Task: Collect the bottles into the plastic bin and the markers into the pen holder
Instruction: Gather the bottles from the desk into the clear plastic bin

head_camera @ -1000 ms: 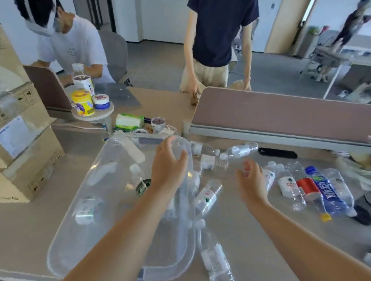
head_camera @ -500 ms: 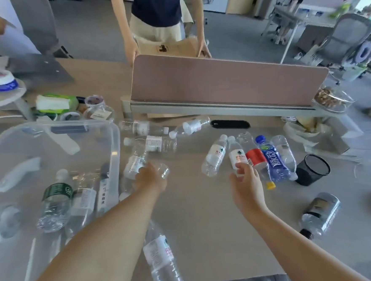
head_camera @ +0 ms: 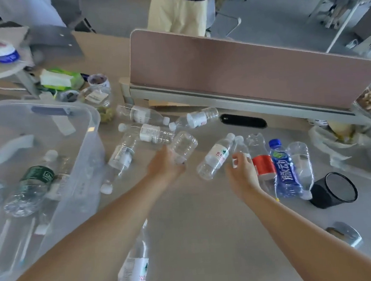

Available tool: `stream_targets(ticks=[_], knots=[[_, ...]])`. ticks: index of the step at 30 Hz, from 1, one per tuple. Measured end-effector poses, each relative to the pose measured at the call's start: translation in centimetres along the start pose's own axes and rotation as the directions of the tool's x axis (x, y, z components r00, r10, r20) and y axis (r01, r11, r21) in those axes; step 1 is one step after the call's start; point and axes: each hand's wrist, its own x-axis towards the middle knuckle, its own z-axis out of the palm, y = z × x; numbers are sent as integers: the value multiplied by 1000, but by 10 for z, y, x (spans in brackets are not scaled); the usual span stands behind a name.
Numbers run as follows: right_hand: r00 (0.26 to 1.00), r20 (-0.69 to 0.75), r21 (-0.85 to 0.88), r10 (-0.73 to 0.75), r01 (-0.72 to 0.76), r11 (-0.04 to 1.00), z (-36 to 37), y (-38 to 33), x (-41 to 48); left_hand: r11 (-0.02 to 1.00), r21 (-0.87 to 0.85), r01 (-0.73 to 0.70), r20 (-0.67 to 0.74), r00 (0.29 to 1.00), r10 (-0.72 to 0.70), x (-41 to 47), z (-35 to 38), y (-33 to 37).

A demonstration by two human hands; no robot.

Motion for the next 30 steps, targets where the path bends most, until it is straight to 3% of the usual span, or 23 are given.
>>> stream_targets(ticks=[4, 7, 10, 13, 20, 24, 30], knots=[[992, 111, -57, 53, -47, 997, 21, -12, 38, 992, -48, -114, -146, 984, 106, -14, -31, 33], [973, 220, -202, 68, -22, 979, 42, -16, 56, 987, -40, -156, -244, 960, 142, -27, -55, 35], [928, 338, -281, 158, -61, 958, 60, -18, 63, 990, 3, -142, -263, 955, 138, -40, -75, 22], [907, 403, -262, 126, -17, 965, 69, -17, 61, 993, 15, -119, -263, 958, 119, -49, -90, 9], [936, 338, 4, 95, -103, 995, 51, -34, 42, 992, -67, -105, -294, 952, 81, -58, -119, 6], [968, 245, 115, -59, 31, 993, 34, -62, 22, 991, -54, -120, -309, 946, 97, -62, -139, 1], [936, 166, 227, -310, 270, 936, 19, -138, -21, 973, -164, -162, -401, 912, 84, -61, -184, -5]])
